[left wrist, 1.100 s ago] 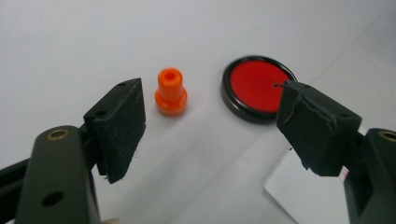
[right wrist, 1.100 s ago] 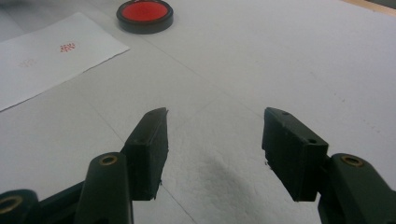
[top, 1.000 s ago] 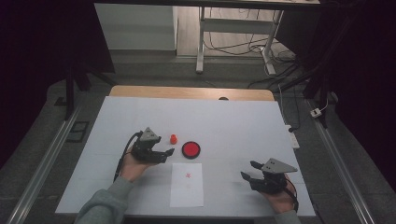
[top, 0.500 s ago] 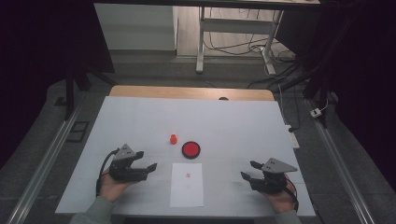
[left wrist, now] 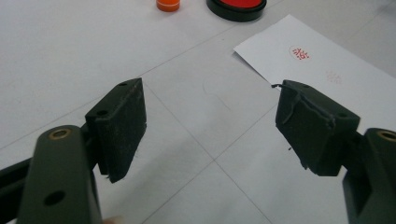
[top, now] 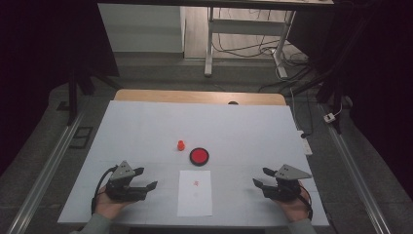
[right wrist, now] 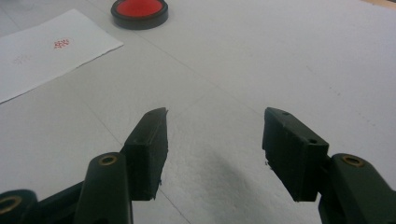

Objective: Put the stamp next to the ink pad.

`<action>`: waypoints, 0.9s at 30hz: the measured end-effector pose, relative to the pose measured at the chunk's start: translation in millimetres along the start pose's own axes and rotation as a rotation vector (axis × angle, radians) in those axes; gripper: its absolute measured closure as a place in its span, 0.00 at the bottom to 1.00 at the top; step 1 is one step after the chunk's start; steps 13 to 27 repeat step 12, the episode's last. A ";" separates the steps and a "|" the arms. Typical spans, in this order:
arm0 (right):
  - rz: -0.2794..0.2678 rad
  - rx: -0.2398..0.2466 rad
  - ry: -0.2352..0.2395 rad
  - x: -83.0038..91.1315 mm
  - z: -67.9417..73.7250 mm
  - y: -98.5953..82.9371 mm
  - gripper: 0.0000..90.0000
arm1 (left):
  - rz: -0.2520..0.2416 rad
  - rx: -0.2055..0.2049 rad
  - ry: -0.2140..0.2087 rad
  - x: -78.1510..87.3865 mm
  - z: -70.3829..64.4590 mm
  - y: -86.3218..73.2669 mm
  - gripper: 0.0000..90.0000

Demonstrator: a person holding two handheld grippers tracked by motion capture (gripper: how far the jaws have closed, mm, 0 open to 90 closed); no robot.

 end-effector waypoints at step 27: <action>-0.004 0.004 0.002 0.2 -1.1 0.1 0.45 | -0.013 -0.004 0.001 4.5 1.0 -1.3 0.27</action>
Point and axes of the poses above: each handheld gripper's, and its own axes: x roughly backward along the jaws, y roughly out of its top, z roughly to its left, the point moved 1 cm from there along -x, roughly forward along the jaws, and after that the axes turned 14 degrees about z, right-handed, at the moved point
